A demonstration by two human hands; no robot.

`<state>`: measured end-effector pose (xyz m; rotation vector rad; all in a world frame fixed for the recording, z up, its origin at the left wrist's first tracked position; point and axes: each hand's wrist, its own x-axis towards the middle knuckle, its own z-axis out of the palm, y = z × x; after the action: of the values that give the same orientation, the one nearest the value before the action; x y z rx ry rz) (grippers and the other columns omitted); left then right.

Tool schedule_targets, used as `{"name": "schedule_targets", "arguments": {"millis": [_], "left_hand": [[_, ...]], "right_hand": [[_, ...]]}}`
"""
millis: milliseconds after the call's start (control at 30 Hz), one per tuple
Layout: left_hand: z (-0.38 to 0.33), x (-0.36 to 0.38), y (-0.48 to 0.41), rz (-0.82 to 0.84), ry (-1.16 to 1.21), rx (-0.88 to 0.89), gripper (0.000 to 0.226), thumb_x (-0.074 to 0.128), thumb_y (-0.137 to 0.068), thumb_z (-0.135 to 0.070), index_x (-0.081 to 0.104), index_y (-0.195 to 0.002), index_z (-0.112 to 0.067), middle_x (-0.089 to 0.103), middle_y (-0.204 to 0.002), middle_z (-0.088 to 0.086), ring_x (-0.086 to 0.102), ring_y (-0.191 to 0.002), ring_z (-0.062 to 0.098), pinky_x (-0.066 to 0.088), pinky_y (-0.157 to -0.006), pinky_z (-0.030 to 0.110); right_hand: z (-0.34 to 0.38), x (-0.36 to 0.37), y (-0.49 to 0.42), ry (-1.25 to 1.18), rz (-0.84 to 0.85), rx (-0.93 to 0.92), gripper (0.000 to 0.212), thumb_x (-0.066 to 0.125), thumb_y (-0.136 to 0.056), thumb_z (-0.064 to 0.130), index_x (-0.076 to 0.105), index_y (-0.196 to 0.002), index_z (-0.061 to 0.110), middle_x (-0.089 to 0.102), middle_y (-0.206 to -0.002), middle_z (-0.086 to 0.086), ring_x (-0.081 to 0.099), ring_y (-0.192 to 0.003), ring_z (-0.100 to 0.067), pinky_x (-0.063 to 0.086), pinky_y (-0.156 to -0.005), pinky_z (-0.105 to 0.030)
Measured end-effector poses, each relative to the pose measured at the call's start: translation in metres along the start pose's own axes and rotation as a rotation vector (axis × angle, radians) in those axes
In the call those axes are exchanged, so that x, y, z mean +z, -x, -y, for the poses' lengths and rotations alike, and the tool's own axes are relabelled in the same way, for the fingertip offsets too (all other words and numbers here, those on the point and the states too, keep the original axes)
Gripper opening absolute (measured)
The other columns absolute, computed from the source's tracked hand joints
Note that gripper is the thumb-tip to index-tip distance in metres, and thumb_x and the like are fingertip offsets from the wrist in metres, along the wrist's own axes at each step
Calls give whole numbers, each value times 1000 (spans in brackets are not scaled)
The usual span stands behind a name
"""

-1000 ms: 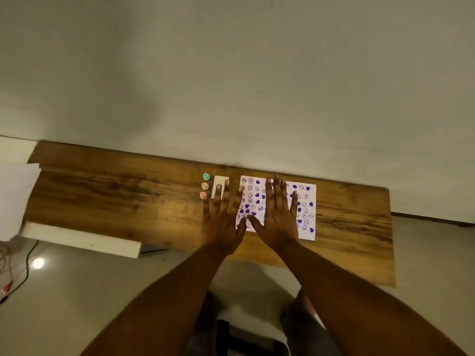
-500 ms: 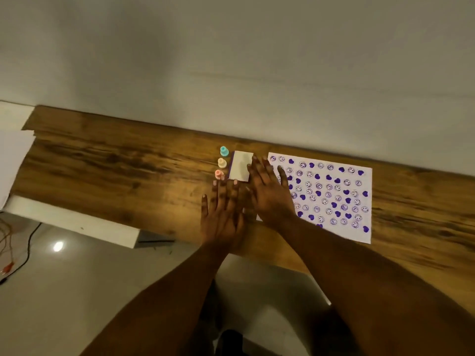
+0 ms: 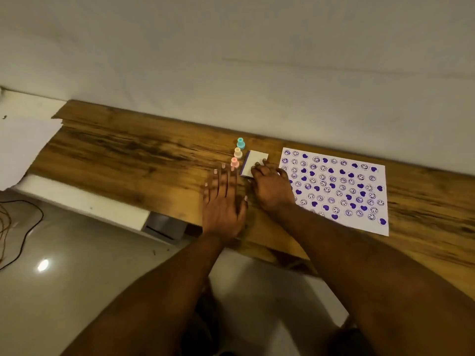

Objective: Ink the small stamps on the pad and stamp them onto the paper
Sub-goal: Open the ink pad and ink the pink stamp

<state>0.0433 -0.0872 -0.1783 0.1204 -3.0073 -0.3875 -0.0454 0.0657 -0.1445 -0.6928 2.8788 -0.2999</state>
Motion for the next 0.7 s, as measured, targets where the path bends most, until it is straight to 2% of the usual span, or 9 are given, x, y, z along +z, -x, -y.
{"name": "schedule_targets", "arguments": {"millis": [133,233,300,367,433,567,700], "left_hand": [[10,-9,26,123,13,-36,88,24,-102,-66,-12,-167,-20,-10,-177,5,-9,-163,23,5,-131,50],[17,-16,39,210,52,-59,92,37,-103,-64,-11,-167,-18,-3,-177,7,-2,-163,24,6,-131,47],[19,-20,42,239,73,-70,93,48,-102,-60,1,-168,-14,8,-177,10,6,-163,25,11,-131,45],[23,-23,41,217,122,-80,88,59,-100,-53,17,-166,-13,21,-174,11,17,-161,27,20,-130,44],[27,-24,39,213,164,-89,88,66,-96,-48,24,-165,-11,25,-173,11,21,-160,27,23,-128,42],[32,-21,41,191,224,-78,94,75,-91,-42,25,-165,-13,23,-173,11,20,-161,26,20,-128,40],[35,-5,49,115,251,-52,92,73,-91,-45,27,-165,-14,21,-174,10,14,-162,23,10,-130,38]], "right_hand": [[21,5,25,25,38,7,51,40,-110,35,41,-158,17,34,-167,-6,18,-160,-26,22,-125,-47],[42,8,46,49,97,24,60,54,-103,34,39,-159,17,36,-164,-8,26,-155,-28,32,-120,-47],[56,11,56,79,121,34,69,62,-98,37,37,-159,18,36,-161,-8,30,-152,-30,37,-116,-48],[70,16,64,113,150,36,75,68,-95,38,35,-159,17,37,-159,-9,34,-149,-32,42,-112,-49],[81,20,69,148,150,34,74,69,-96,32,34,-160,16,38,-158,-10,37,-146,-33,45,-110,-48],[93,28,79,138,103,39,70,66,-99,26,34,-160,15,40,-157,-11,41,-142,-32,46,-109,-45],[86,34,84,168,85,-17,69,66,-99,28,34,-161,19,40,-160,-9,41,-144,-32,46,-109,-44]]}}
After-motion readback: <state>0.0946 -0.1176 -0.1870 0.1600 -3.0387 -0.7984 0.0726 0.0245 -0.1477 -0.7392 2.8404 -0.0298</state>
